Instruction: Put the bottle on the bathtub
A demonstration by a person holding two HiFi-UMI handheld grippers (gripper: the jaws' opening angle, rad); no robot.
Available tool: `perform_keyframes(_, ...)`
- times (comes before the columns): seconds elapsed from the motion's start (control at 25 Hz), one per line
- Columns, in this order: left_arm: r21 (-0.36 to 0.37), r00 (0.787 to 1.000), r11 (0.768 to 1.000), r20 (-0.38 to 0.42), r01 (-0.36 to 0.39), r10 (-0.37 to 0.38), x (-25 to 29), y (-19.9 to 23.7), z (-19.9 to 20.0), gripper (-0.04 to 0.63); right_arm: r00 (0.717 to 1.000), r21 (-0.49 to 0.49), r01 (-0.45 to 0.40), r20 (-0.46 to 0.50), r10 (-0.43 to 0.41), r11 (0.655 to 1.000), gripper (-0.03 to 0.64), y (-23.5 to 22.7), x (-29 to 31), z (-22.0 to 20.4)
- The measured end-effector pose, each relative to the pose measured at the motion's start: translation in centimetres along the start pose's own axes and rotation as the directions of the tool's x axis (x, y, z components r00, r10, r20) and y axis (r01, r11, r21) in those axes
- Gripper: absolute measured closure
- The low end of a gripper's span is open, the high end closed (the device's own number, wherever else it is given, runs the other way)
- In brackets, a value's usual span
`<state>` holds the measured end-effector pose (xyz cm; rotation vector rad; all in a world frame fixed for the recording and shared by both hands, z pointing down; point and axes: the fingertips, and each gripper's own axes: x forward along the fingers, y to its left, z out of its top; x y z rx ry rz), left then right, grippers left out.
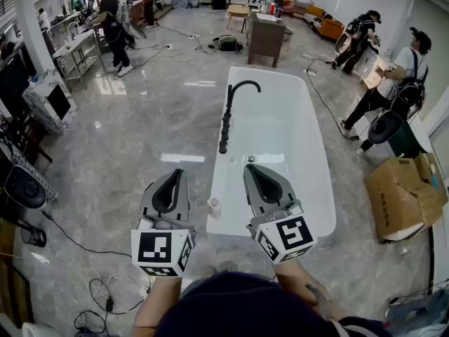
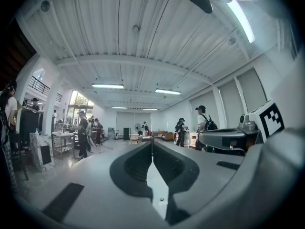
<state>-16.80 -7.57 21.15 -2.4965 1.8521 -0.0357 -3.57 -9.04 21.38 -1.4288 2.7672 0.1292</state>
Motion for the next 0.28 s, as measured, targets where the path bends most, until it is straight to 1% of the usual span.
perform_keyframes(0.28, -0.005, 1.0, 1.0, -0.002, 0.013, -0.013, -0.8, 0.0, -0.2, 0.566, 1.0, 0.007, -0.01, 0.0, 0.01, 1.0, 0.591, 1.3, -0.3, 0.2)
